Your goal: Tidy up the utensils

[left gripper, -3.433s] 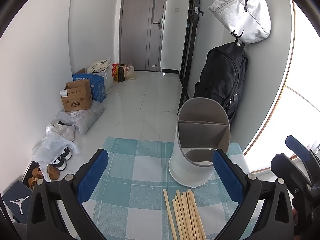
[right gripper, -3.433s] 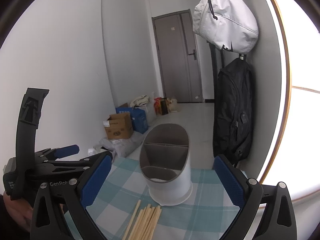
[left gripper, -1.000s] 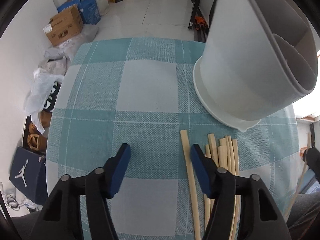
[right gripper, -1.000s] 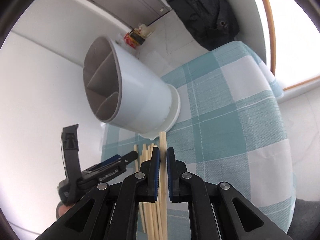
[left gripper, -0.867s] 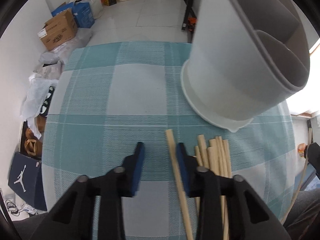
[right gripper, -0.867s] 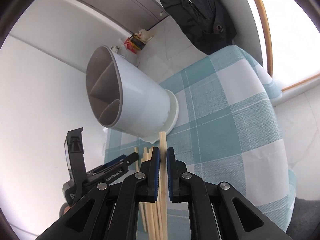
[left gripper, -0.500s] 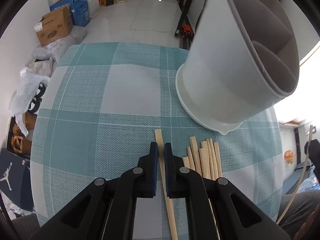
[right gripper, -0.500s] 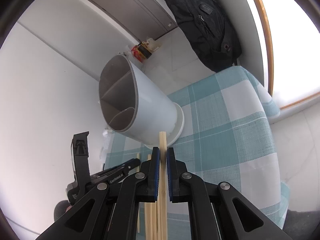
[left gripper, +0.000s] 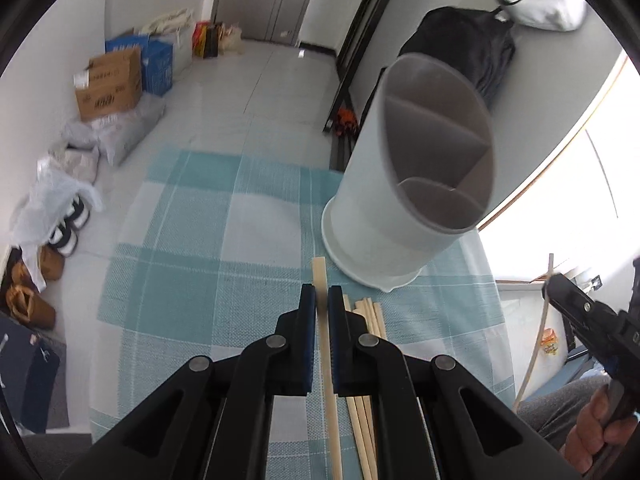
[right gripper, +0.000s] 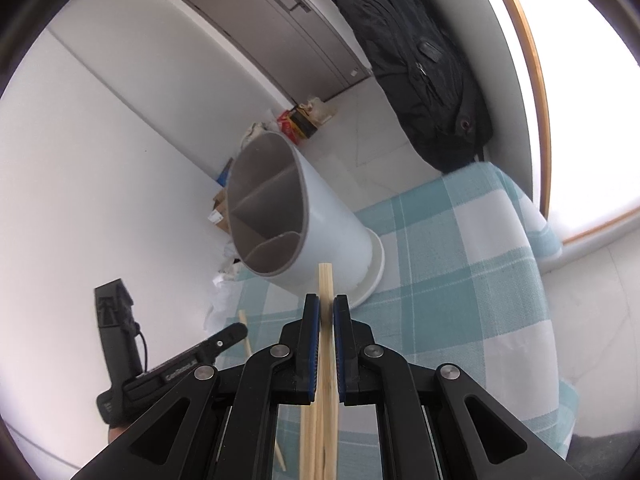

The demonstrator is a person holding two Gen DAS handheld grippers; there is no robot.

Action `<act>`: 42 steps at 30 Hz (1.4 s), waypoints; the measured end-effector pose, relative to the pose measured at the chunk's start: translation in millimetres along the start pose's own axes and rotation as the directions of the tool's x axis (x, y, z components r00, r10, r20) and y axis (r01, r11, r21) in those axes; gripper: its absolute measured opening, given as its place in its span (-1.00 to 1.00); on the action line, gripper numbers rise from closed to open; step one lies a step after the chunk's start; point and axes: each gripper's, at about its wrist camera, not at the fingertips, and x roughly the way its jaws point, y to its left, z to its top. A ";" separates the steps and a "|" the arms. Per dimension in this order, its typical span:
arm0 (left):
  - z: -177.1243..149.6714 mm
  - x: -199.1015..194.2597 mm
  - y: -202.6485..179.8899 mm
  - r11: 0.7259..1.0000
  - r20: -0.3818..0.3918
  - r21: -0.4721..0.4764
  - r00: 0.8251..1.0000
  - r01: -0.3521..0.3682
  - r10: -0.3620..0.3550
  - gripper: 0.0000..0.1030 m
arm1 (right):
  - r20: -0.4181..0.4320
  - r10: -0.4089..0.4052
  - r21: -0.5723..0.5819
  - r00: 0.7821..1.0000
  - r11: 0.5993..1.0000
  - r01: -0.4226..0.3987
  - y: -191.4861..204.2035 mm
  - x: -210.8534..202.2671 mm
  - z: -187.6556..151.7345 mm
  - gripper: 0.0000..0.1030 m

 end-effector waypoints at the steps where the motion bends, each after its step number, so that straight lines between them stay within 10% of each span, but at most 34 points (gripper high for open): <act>1: -0.4 -6.7 -4.5 1.000 0.021 0.018 1.000 -0.005 0.005 -0.96 | 0.018 -0.004 -0.020 1.000 1.000 0.004 4.1 -2.3 -0.1 -0.88; 21: 19.0 -43.1 -7.8 0.986 0.104 0.142 0.990 0.083 -0.098 -1.00 | 0.219 0.034 -0.232 0.975 0.972 0.019 65.4 -18.4 5.3 -0.88; 33: 5.2 48.2 37.5 1.000 -0.213 -0.014 0.977 -0.019 0.016 -0.99 | 0.210 0.018 -0.183 0.977 0.983 0.021 50.8 -20.3 7.3 -0.88; 38: 10.8 75.8 36.3 0.997 -0.230 -0.009 0.971 -0.074 0.070 -0.18 | 0.188 0.009 -0.133 0.982 0.991 0.016 39.8 -17.5 10.4 -0.88; 42: 16.2 87.6 37.3 0.994 -0.234 -0.010 0.966 -0.111 0.105 -0.13 | 0.183 0.014 -0.103 0.983 0.995 0.005 31.9 -20.2 14.3 -0.88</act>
